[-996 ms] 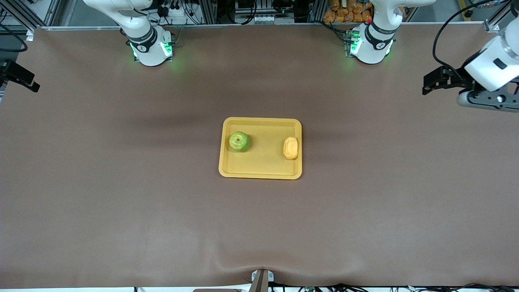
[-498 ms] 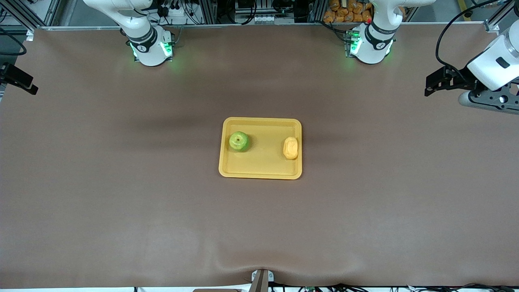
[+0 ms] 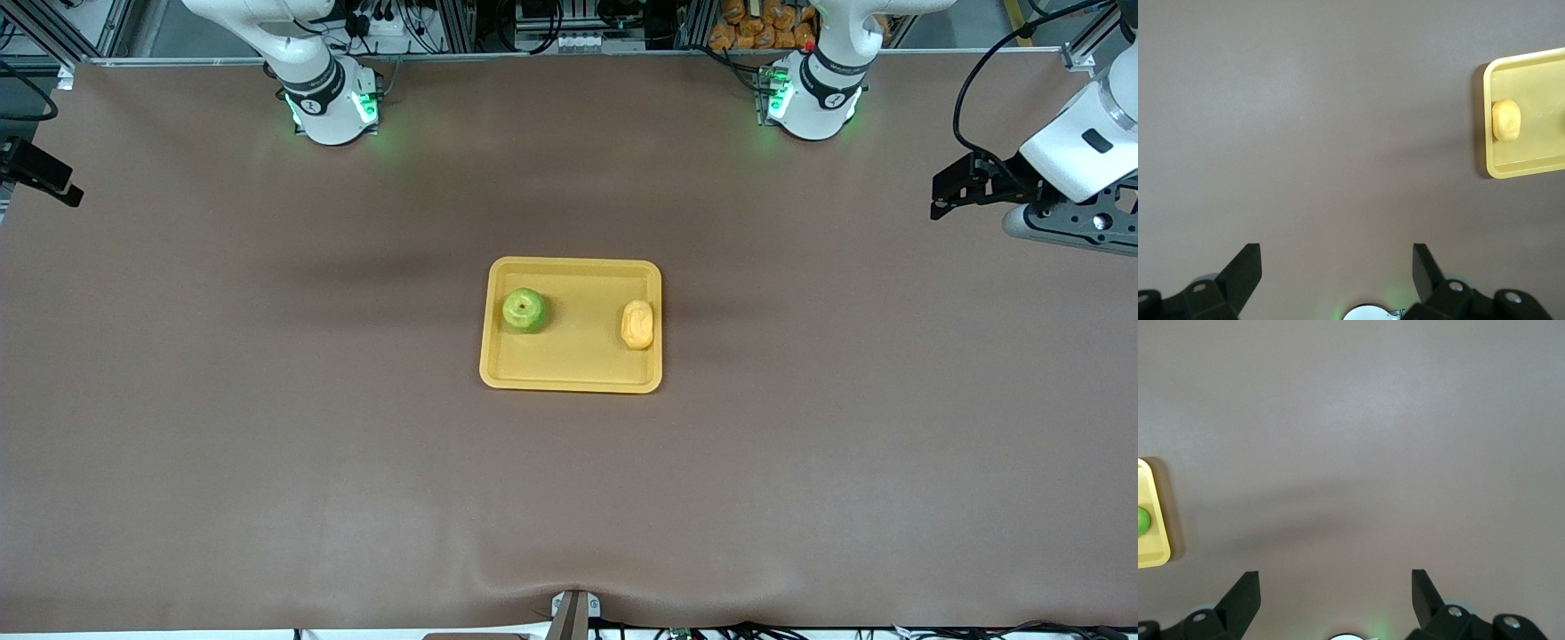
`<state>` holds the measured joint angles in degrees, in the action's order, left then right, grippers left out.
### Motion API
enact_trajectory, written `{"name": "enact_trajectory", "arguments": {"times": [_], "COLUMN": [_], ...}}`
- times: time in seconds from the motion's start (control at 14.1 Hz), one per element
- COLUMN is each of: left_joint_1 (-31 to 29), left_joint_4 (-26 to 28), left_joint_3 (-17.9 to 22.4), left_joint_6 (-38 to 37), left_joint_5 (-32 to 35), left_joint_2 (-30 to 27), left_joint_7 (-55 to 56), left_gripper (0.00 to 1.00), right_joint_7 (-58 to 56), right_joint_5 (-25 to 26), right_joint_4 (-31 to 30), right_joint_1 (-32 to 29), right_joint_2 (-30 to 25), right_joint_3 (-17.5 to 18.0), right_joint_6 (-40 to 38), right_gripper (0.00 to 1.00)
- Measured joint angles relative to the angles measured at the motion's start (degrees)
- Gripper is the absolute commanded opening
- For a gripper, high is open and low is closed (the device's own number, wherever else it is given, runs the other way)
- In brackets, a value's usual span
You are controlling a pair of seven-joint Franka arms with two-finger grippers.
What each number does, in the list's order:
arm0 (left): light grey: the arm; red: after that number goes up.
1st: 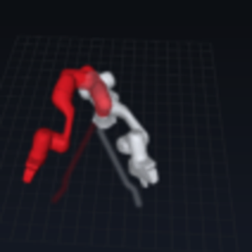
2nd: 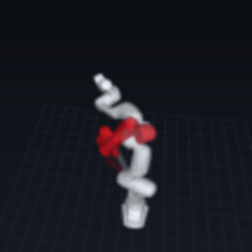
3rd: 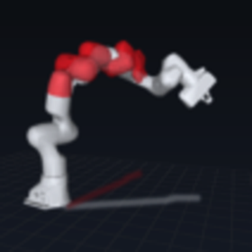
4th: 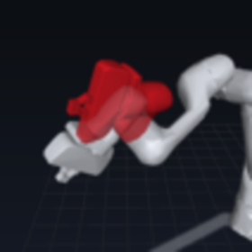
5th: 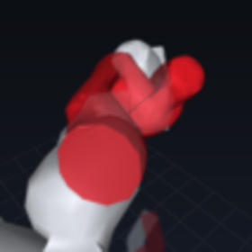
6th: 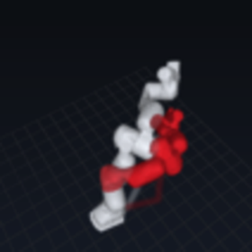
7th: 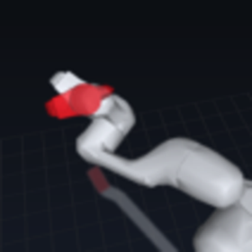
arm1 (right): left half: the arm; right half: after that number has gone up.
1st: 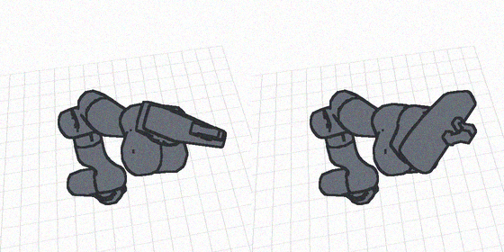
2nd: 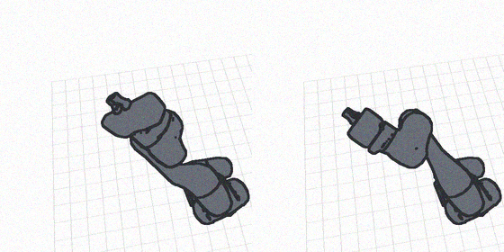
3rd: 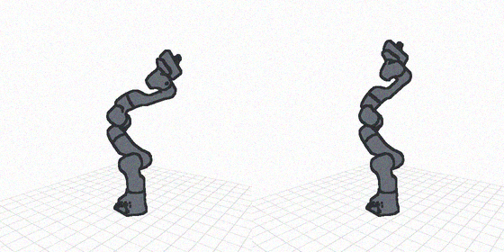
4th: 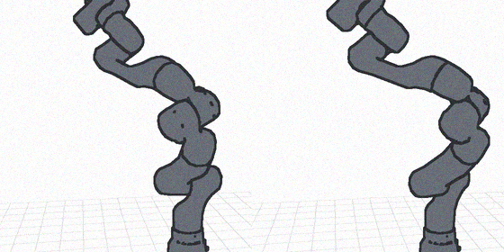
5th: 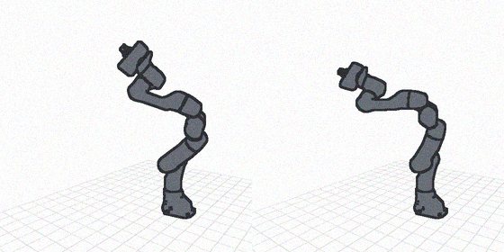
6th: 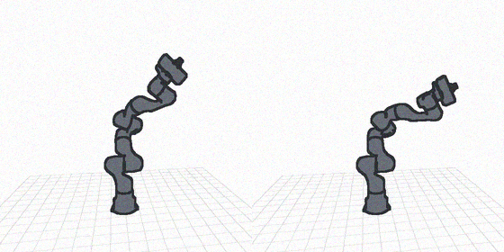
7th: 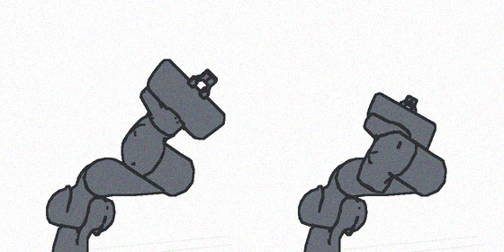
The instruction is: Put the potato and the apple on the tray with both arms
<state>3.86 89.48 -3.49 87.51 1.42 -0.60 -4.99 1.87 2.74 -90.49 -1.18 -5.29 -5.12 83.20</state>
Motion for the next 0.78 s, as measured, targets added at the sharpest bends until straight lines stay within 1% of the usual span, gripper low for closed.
{"name": "enact_trajectory", "arguments": {"times": [0.78], "left_joint_1": [-0.02], "left_joint_4": [0.64], "left_joint_3": [0.03], "left_joint_6": [0.1], "left_joint_5": [0.07], "left_joint_2": [0.0], "left_joint_7": [0.26], "left_gripper": [1.0], "right_joint_7": [-0.01], "right_joint_5": [0.0], "right_joint_4": [0.0], "right_joint_1": [0.01], "right_joint_2": [0.08], "right_joint_3": [0.05], "right_joint_6": [-0.95], "right_gripper": [1.0]}}
